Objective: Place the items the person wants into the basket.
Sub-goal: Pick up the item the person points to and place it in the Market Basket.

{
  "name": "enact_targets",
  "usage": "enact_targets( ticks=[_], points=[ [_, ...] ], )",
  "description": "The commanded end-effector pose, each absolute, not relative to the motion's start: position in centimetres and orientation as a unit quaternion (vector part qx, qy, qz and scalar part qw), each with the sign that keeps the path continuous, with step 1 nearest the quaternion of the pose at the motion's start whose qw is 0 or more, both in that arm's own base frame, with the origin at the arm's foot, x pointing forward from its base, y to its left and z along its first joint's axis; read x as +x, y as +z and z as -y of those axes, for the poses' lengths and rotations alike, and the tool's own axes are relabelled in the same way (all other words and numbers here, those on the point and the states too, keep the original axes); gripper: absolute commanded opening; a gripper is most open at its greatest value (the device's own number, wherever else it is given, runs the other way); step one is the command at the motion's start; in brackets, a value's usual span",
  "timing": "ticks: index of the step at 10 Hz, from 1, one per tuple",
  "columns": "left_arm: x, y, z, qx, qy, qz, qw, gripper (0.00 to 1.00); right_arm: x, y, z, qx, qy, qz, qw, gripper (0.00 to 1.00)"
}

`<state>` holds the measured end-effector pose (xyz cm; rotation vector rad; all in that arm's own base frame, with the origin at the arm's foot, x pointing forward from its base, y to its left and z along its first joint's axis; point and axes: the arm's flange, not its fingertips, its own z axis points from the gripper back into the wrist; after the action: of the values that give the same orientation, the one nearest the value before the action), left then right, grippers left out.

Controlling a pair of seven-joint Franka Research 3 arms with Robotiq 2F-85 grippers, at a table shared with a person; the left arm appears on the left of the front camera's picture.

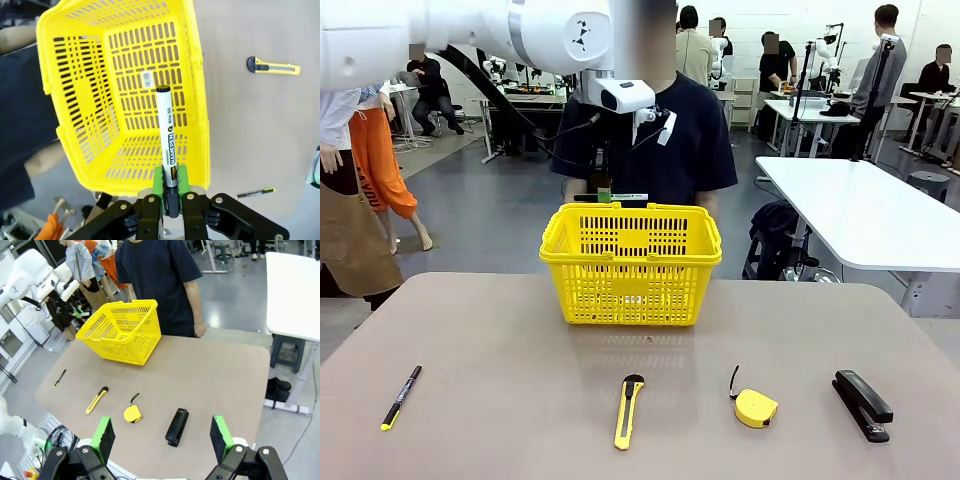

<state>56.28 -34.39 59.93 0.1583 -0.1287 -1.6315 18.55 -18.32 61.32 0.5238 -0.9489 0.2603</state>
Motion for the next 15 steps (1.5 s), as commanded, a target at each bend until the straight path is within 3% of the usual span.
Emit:
enact_targets(
  ticks=[1,4,7,15],
  points=[
    [59.2,60.4,36.2,0.055,-0.735,0.031,0.675,0.12,18.8,61.2,18.2,0.249,0.125,0.448,0.850,1.00],
    [62.1,54.9,37.2,0.044,-0.723,-0.020,0.689,0.12,18.8,61.2,18.2,0.249,0.125,0.448,0.850,1.00],
    [63.0,51.0,37.2,0.052,-0.725,-0.017,0.686,0.12,18.8,61.2,18.2,0.249,0.125,0.448,0.850,1.00],
    [64.5,46.9,38.3,0.044,-0.726,-0.046,0.685,0.12,18.8,61.2,18.2,0.249,0.125,0.448,0.850,1.00]
  ],
)
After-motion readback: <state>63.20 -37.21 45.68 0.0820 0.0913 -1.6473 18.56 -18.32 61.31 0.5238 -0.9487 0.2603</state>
